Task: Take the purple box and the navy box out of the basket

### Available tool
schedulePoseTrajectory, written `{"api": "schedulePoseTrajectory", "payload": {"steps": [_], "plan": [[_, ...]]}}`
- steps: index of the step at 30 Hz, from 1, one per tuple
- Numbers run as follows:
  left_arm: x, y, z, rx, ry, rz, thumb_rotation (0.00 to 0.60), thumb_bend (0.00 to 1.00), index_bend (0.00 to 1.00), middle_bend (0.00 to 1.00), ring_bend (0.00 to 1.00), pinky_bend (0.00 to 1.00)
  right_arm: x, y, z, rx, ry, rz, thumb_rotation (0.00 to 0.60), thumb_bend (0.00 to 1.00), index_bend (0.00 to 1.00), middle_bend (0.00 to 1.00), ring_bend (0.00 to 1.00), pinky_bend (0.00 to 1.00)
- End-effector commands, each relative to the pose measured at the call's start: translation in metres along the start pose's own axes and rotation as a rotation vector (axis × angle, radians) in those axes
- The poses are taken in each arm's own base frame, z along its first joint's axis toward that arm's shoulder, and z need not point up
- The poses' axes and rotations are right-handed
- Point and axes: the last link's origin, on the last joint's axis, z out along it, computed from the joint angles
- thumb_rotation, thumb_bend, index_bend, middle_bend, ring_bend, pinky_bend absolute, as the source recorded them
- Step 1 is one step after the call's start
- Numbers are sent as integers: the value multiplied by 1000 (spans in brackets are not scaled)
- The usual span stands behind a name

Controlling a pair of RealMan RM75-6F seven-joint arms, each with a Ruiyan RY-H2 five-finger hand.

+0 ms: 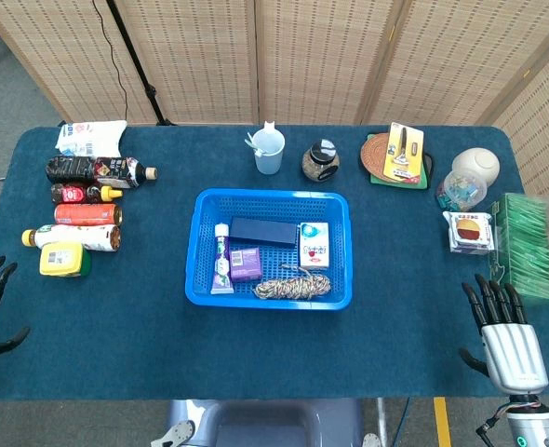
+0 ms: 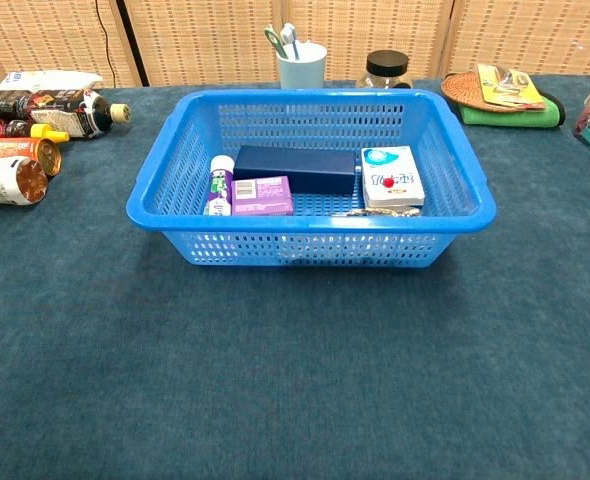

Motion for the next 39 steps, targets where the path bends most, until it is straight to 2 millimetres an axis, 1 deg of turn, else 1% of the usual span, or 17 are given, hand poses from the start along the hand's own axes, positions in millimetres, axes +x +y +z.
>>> {"api": "schedulePoseTrajectory", "payload": {"steps": [1, 7, 12, 17, 23, 26, 30, 31, 36, 38, 39], "plan": [[0, -2, -3, -3, 2, -3, 600, 185, 0, 0, 0, 0, 0, 0, 0, 4, -7, 2, 600, 0, 0, 0, 0, 0], [0, -1, -3, -8, -5, -5, 600, 185, 0, 0, 0, 0, 0, 0, -1, 11, -12, 6, 600, 0, 0, 0, 0, 0], [4, 10, 2, -57, -7, -19, 600, 184, 0, 0, 0, 0, 1, 0, -2, 11, -9, 7, 600, 0, 0, 0, 0, 0], [14, 25, 19, -99, -2, 1, 600, 185, 0, 0, 0, 0, 0, 1, -1, 3, -14, 7, 600, 0, 0, 0, 0, 0], [25, 50, 43, -161, -21, 28, 600, 166, 0, 0, 0, 0, 0, 2, 1, -1, -18, 11, 600, 0, 0, 0, 0, 0], [30, 69, 57, -215, -30, 30, 600, 151, 0, 0, 0, 0, -1, 1, 2, -1, -22, 12, 600, 0, 0, 0, 0, 0], [37, 102, 77, -312, -59, 22, 600, 150, 0, 0, 0, 0, -2, 1, 3, -1, -29, 13, 600, 0, 0, 0, 0, 0], [38, 114, 83, -349, -70, 25, 600, 150, 0, 0, 0, 0, -3, 2, 4, -2, -30, 13, 600, 0, 0, 0, 0, 0], [36, 152, 107, -433, -127, 44, 600, 149, 0, 0, 0, 0, -4, 4, 8, -14, -36, 13, 600, 0, 0, 0, 0, 0], [33, 174, 122, -466, -142, 67, 600, 149, 0, 0, 0, 0, -6, 5, 11, -22, -41, 12, 600, 0, 0, 0, 0, 0], [31, 180, 125, -472, -148, 69, 600, 150, 0, 0, 0, 0, -6, 6, 12, -26, -42, 11, 600, 0, 0, 0, 0, 0]]}}
